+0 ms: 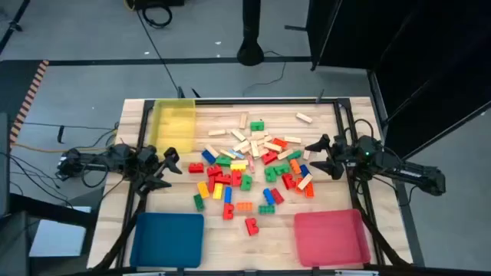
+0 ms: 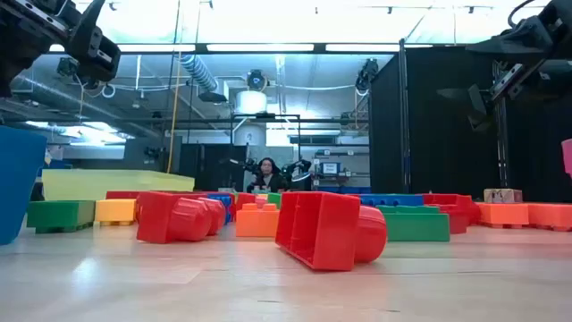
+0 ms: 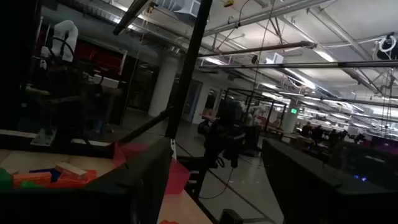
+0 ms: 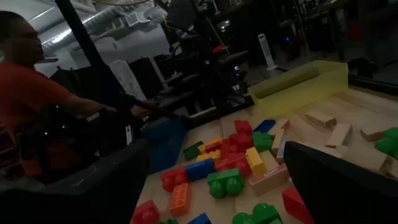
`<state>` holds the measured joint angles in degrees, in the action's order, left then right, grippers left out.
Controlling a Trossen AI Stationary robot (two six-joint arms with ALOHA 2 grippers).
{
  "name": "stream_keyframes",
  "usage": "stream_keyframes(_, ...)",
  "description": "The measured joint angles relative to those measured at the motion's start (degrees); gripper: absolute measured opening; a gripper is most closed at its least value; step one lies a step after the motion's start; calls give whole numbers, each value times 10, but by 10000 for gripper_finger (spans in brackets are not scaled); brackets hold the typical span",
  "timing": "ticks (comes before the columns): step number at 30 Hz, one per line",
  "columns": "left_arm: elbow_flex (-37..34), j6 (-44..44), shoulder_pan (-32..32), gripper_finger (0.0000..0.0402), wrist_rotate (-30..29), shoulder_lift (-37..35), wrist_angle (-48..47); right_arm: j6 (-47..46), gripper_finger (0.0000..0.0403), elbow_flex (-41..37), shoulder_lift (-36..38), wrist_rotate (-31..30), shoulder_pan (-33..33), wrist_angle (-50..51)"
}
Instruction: Sort blocks by size
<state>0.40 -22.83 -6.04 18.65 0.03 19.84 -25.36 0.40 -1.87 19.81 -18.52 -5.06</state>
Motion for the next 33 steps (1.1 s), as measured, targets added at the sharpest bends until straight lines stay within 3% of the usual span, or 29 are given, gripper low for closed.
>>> stream_keyframes(33, 0, -1, 0, 260, -8, 1, 9, 0, 381, 0, 0, 0, 0, 0)
